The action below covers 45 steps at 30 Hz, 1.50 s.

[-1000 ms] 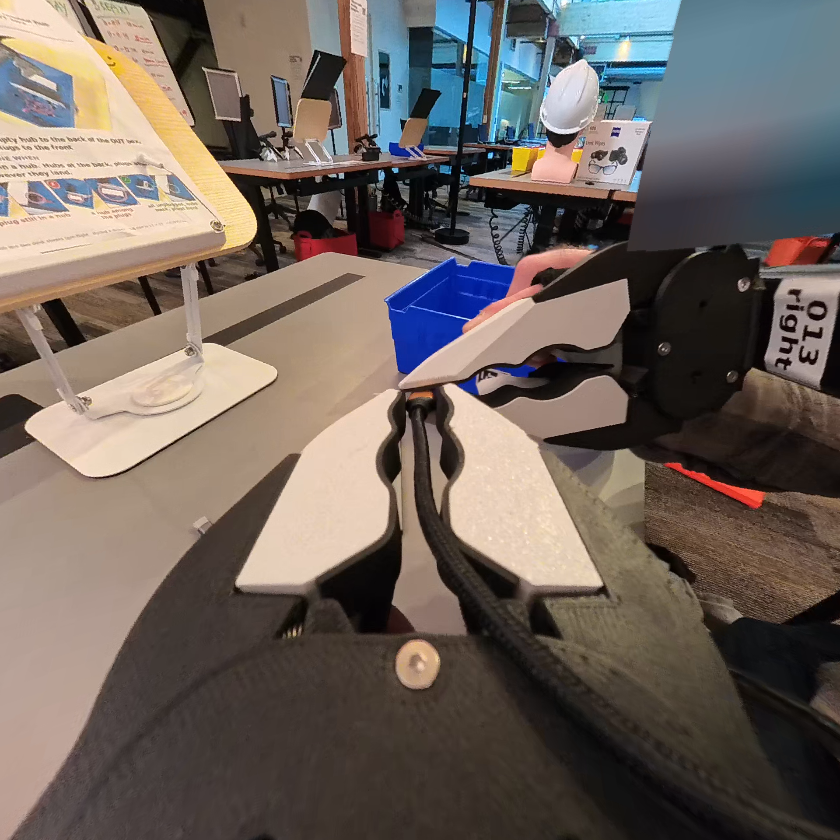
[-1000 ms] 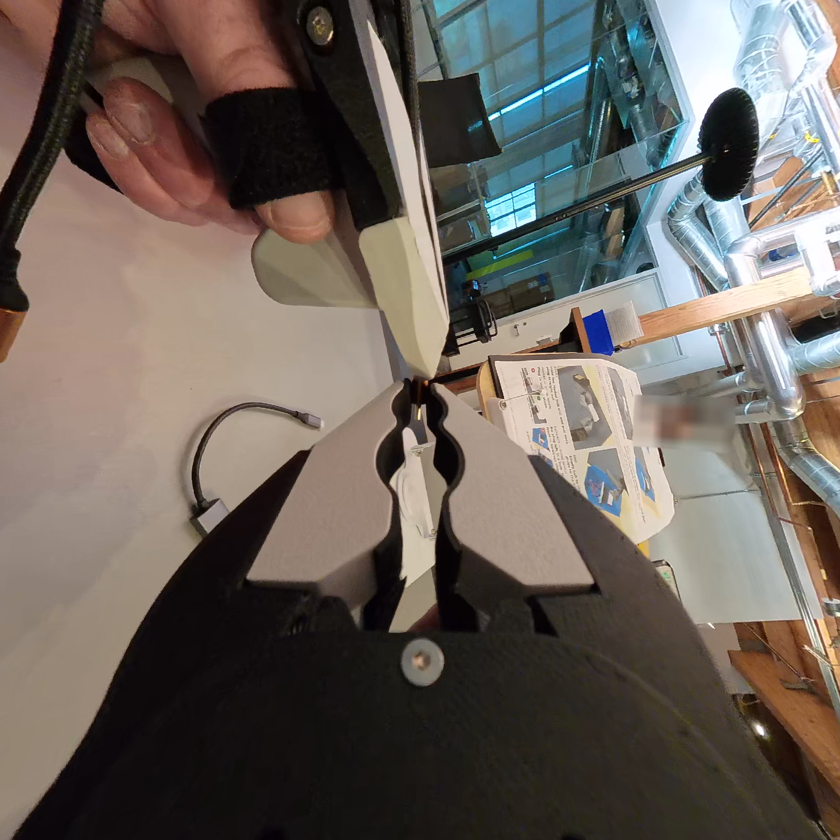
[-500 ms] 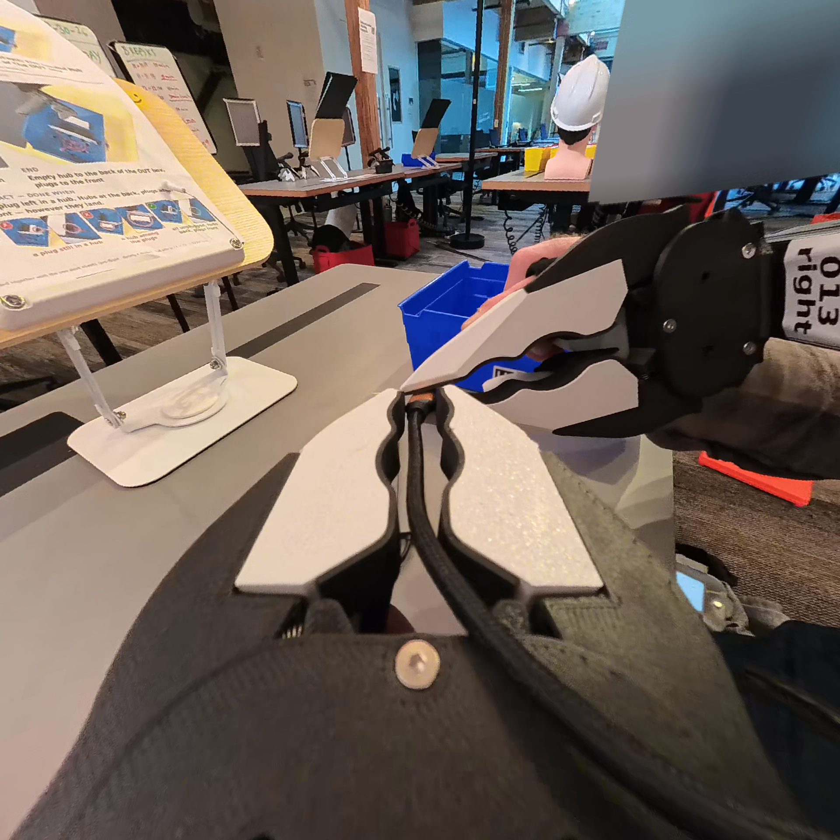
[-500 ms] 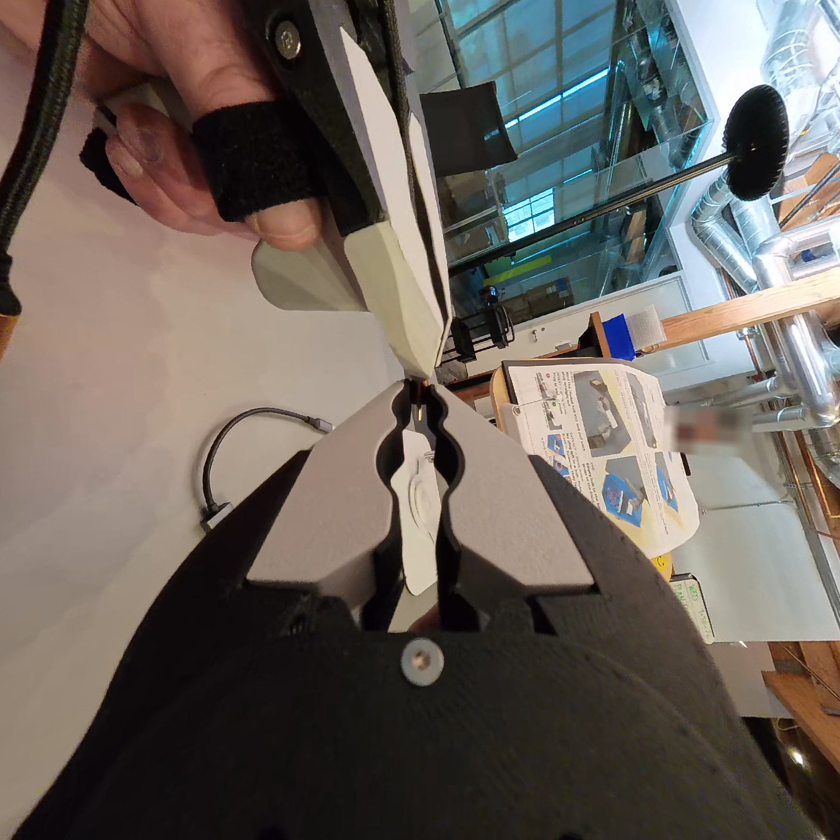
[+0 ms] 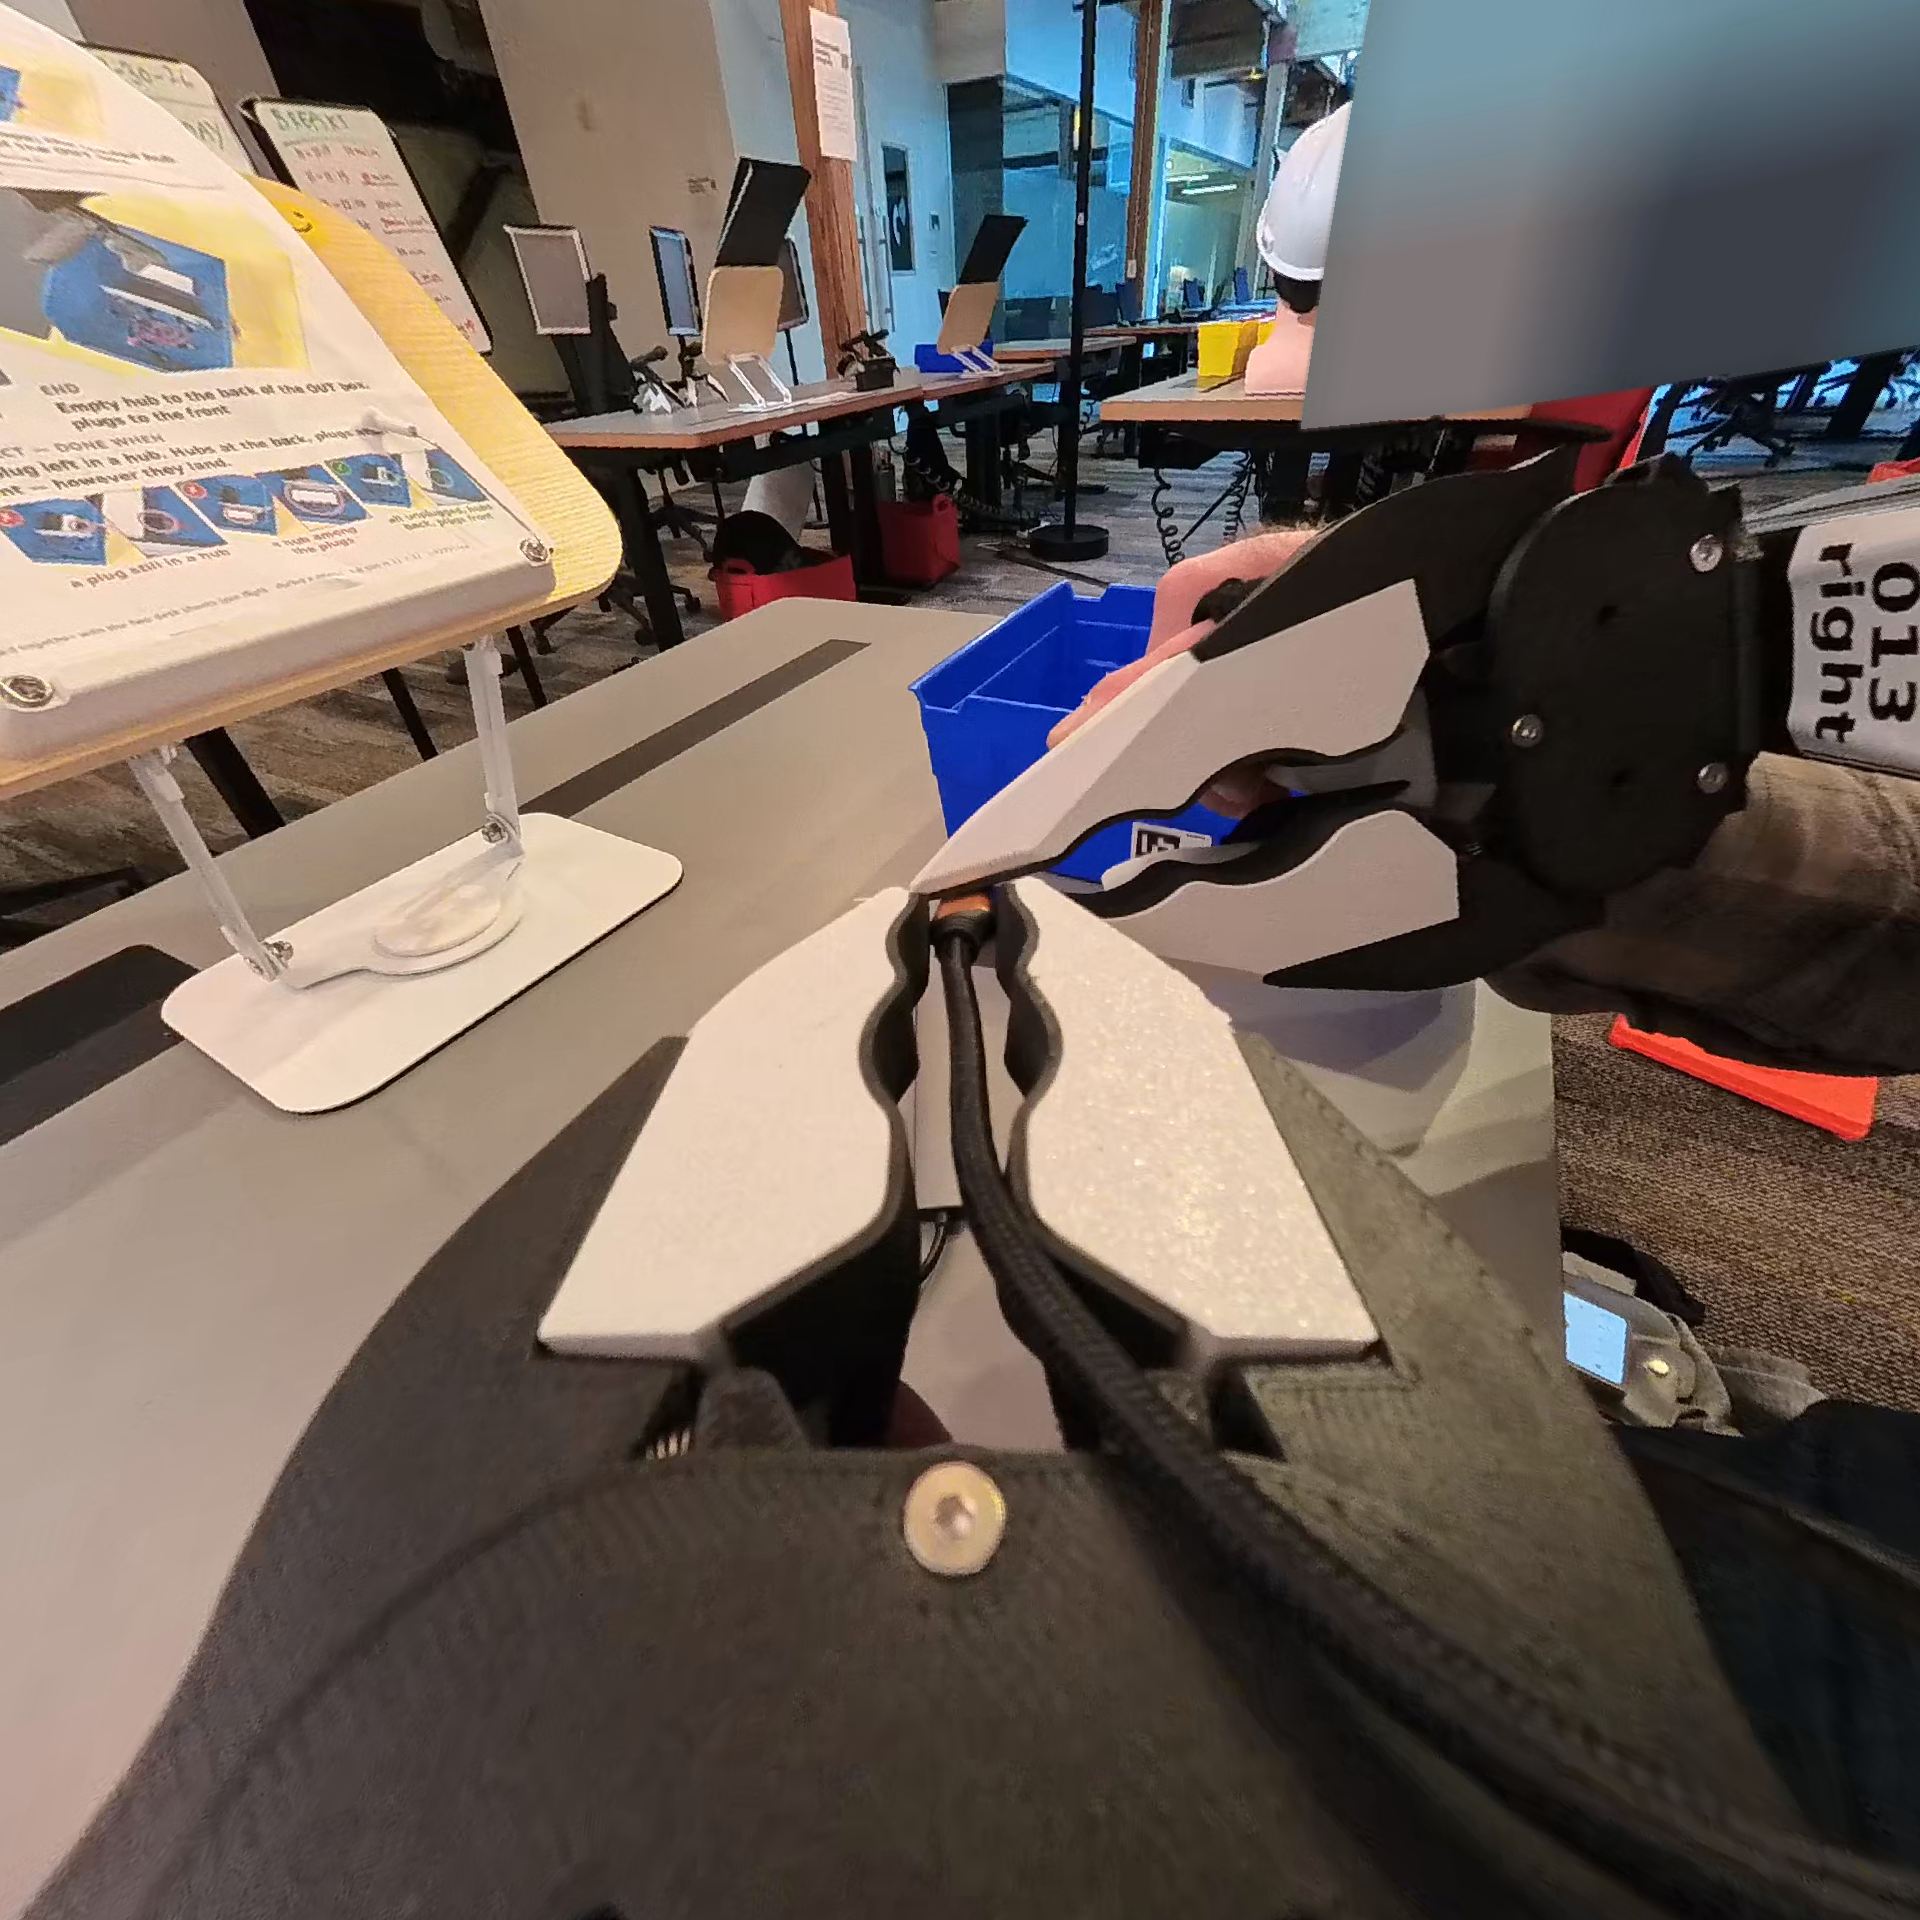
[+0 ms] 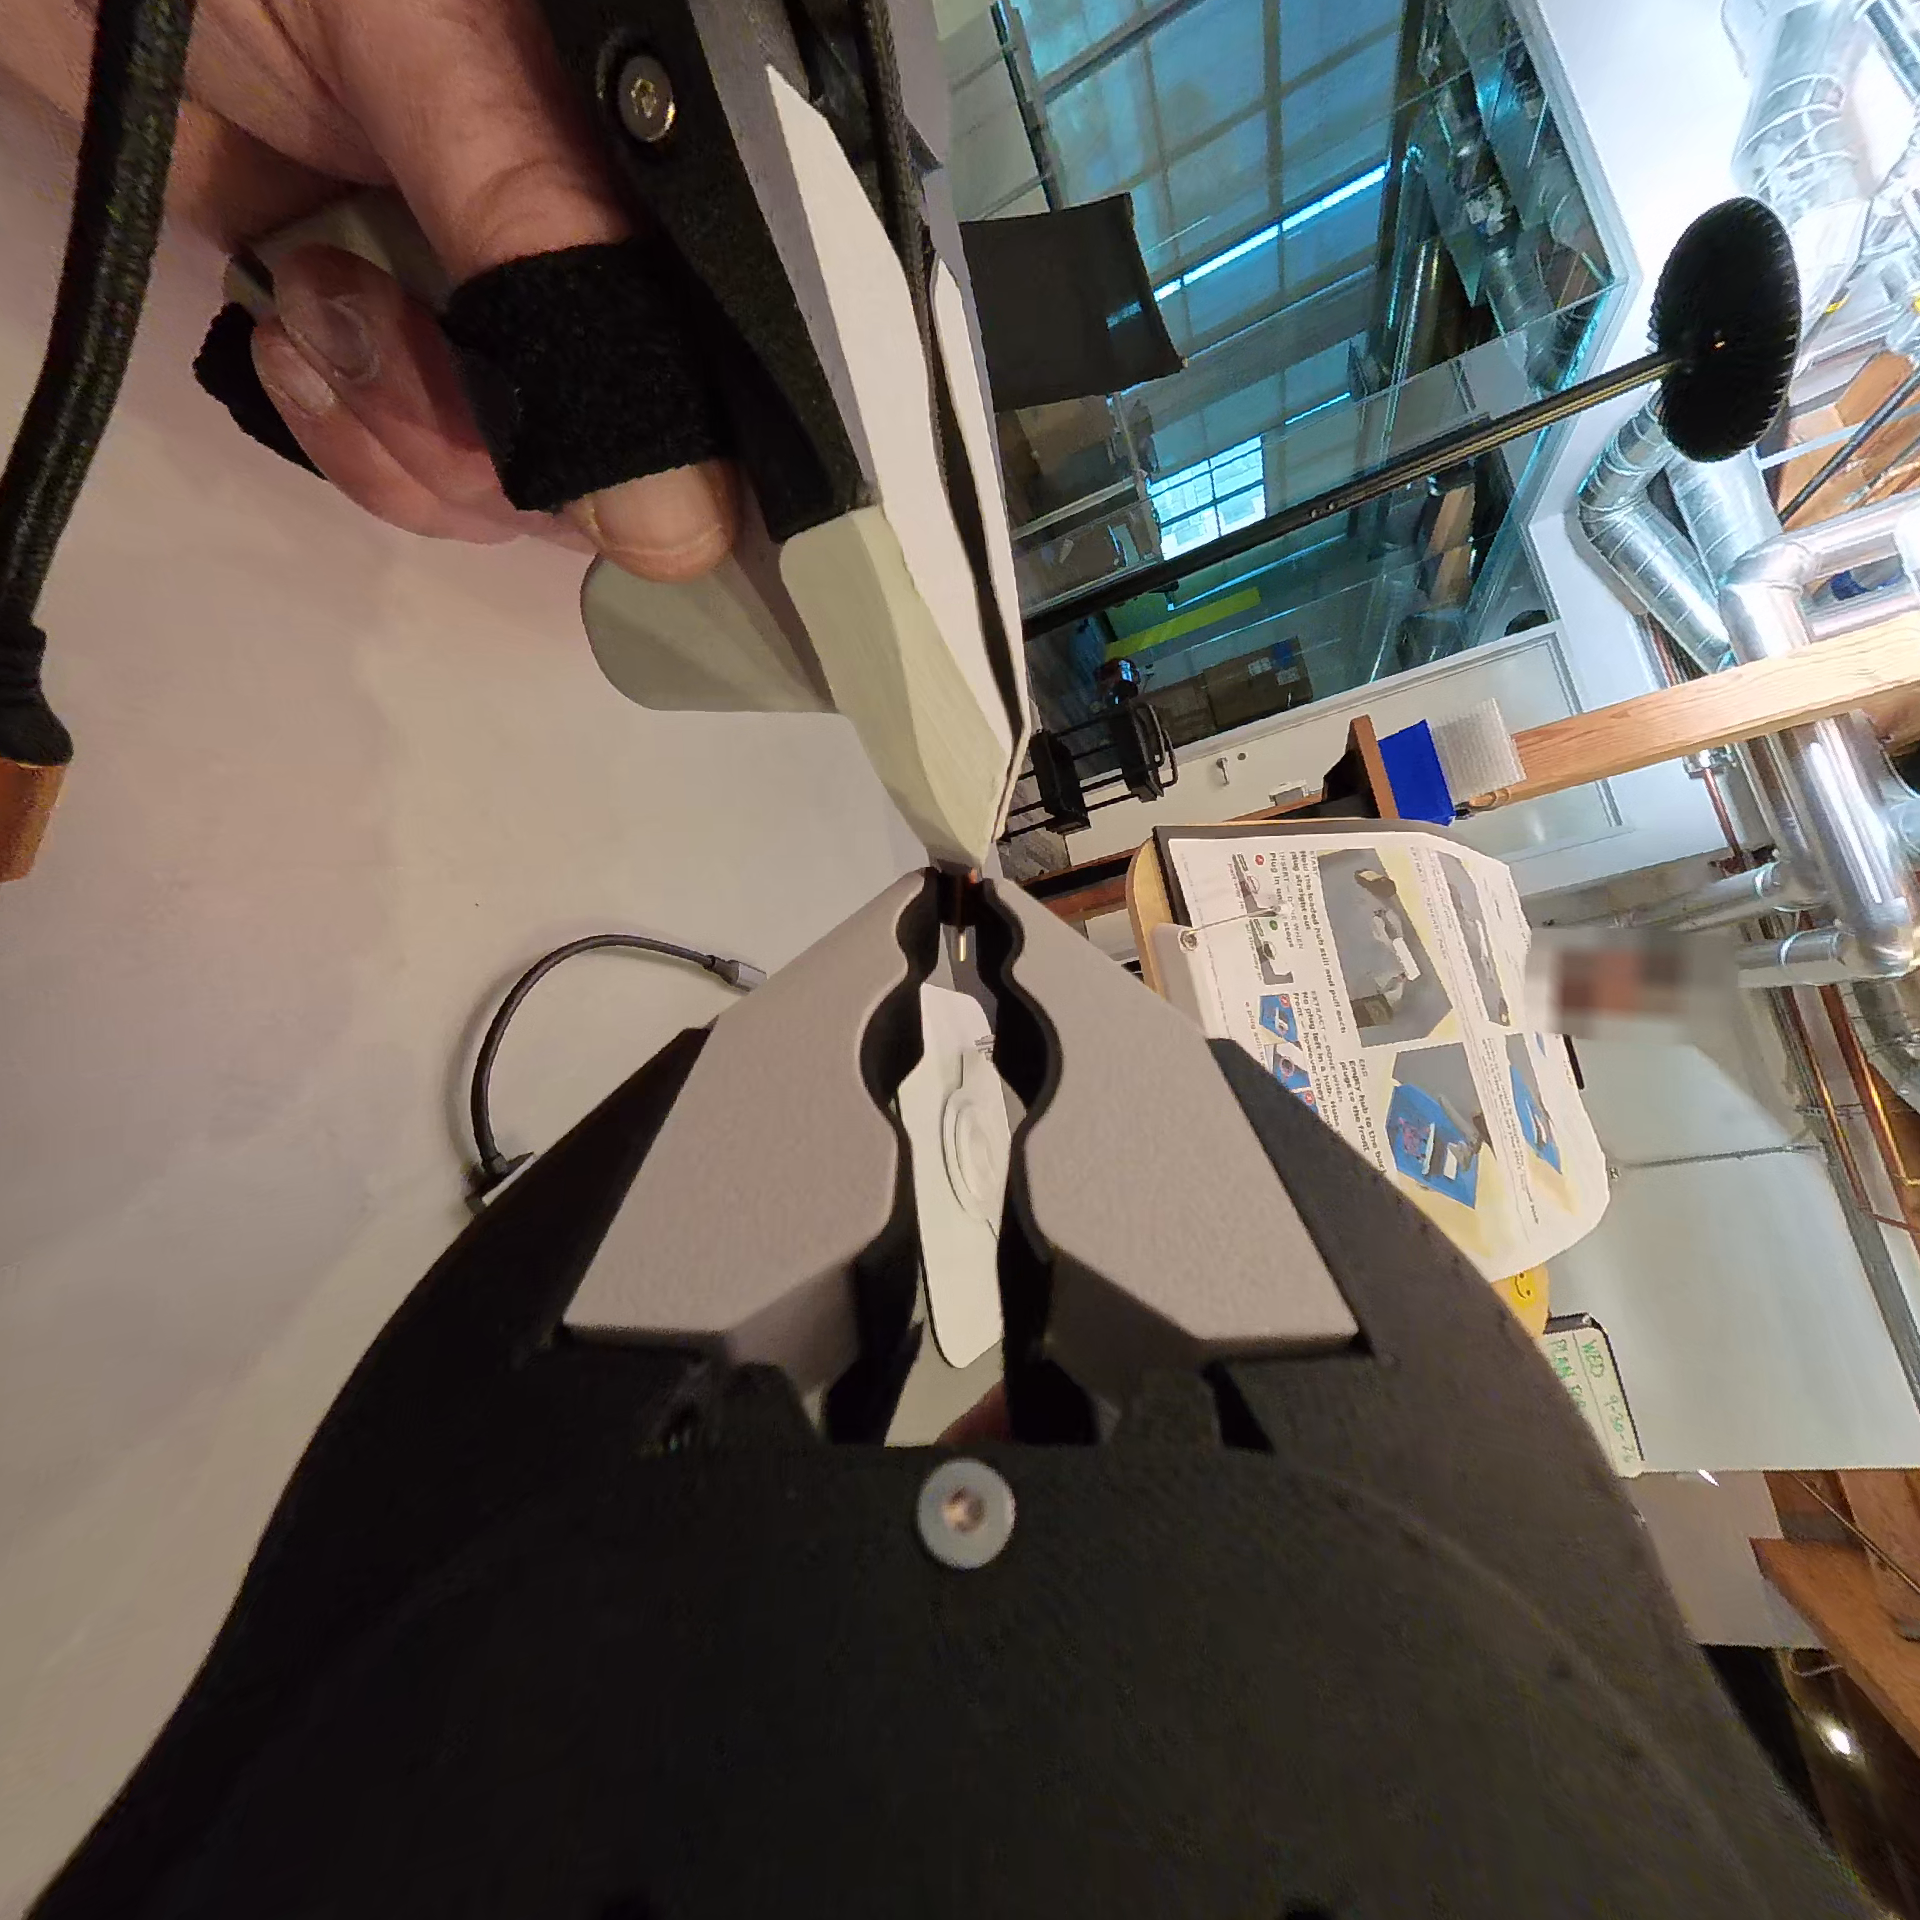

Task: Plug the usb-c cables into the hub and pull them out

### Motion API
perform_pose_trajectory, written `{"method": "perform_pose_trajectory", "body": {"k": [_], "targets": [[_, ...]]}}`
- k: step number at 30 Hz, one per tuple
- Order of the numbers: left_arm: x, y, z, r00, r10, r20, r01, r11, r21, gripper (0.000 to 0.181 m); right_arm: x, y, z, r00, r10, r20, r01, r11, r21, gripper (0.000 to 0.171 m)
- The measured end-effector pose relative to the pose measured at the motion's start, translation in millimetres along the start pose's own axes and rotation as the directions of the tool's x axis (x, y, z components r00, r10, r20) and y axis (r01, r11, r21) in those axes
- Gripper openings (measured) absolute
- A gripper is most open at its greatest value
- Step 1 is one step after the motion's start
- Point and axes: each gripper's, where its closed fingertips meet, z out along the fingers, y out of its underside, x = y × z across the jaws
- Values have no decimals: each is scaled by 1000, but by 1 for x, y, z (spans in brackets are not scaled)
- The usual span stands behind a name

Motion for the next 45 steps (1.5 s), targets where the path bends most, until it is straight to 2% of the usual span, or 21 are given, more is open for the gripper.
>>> {"method": "perform_pose_trajectory", "body": {"k": [4, 7, 12, 15, 19, 21, 22, 26, 30, 34, 36, 38, 41, 43, 45], "targets": [[-6, 0, -2, 999, -35, 9, 35, 999, 14, 12, 4, 0, -1, 1000, 8, -27, -8, 1000, 4, 17], [-14, -4, -8, 997, -79, 21, 78, 996, 42, 12, 10, 4, -5, 998, 46, -43, -46, 999, -1, 21], [-31, -14, -24, 988, -155, 24, 152, 984, 97, 12, 10, 23, -11, 985, 173, -15, -173, 984, -49, 24], [-36, -18, -32, 990, -136, 38, 132, 986, 97, 11, 7, 38, -13, 963, 266, 44, -260, 959, -115, 27], [-35, -22, -38, 993, -117, 33, 113, 990, 88, 11, 2, 62, -19, 888, 434, 153, -392, 887, -245, 34], [-34, -22, -40, 994, -110, 27, 107, 991, 76, 11, -6, 70, -23, 826, 517, 224, -441, 841, -313, 49], [-34, -23, -42, 994, -108, 25, 106, 992, 72, 11, -13, 75, -25, 792, 551, 262, -450, 817, -360, 59], [-30, -22, -46, 995, -103, 13, 102, 993, 57, 11, -34, 86, -29, 714, 569, 407, -373, 802, -467, 72], [-28, -21, -46, 994, -110, 2, 110, 992, 56, 11, -56, 109, -22, 694, 468, 546, -121, 824, -553, 61], [-28, -25, -50, 992, -123, -15, 123, 990, 72, 11, -86, 126, -8, 595, 462, 658, 25, 807, -590, 55], [-30, -27, -53, 991, -131, -15, 132, 988, 83, 11, -93, 136, -2, 591, 444, 674, 102, 787, -609, 48], [-29, -28, -54, 991, -131, -20, 132, 987, 88, 11, -106, 137, 0, 532, 468, 705, 136, 775, -617, 42], [-29, -31, -56, 991, -133, -31, 136, 985, 102, 11, -119, 147, 4, 500, 466, 730, 183, 767, -615, 33], [-31, -33, -58, 991, -134, -29, 137, 985, 109, 11, -120, 147, 9, 507, 464, 727, 165, 776, -609, 30], [-33, -35, -60, 991, -133, -26, 135, 984, 116, 11, -118, 147, 11, 510, 474, 718, 153, 771, -618, 17]]}}
